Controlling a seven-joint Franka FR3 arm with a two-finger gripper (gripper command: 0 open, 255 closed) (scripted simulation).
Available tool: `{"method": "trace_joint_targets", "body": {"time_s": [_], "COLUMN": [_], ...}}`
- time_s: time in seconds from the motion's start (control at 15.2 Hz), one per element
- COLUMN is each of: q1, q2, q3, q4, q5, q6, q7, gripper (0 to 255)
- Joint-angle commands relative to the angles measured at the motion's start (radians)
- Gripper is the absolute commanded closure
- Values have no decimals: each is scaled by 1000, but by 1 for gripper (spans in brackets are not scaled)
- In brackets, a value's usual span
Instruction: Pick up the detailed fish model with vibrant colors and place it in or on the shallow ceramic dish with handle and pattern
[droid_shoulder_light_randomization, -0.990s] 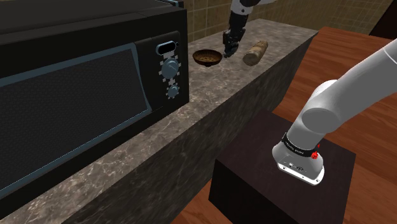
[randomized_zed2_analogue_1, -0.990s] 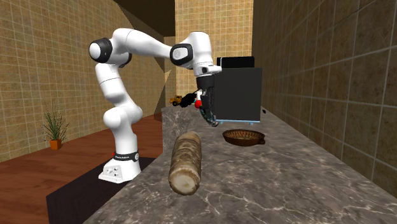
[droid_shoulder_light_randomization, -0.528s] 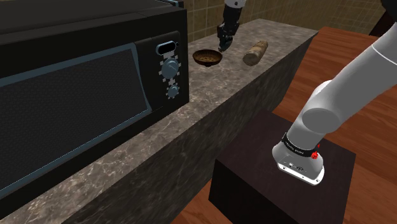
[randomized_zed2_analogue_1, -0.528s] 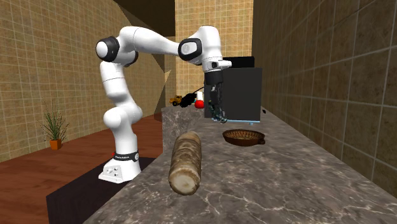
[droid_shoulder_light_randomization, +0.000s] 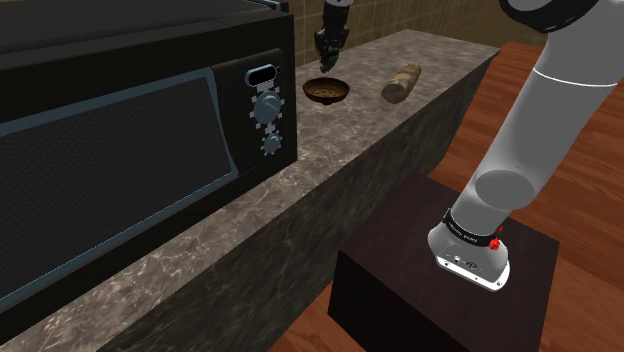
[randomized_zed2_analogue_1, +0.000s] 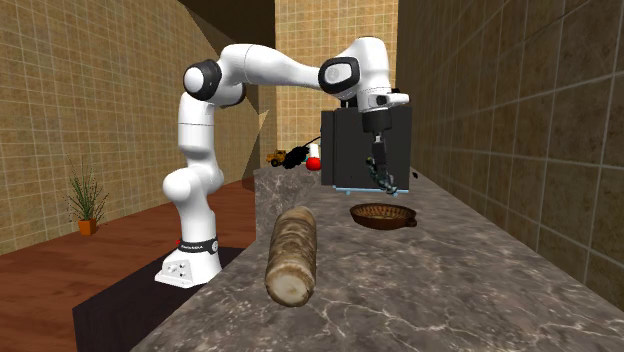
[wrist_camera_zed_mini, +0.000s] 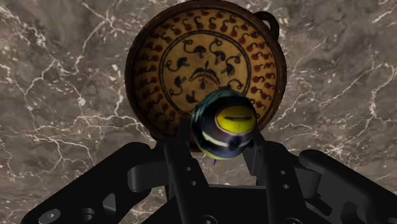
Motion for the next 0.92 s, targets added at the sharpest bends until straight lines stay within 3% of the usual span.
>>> {"method": "trace_joint_targets", "body": {"time_s": [0.0, 0.86], "q1": [-3, -2], "q2": [31, 51], "q3": [-1, 0], "q4": [24, -119], "q5": [7, 14], "q6": [7, 169], "q7": [-5, -13], "gripper": [255, 255]}}
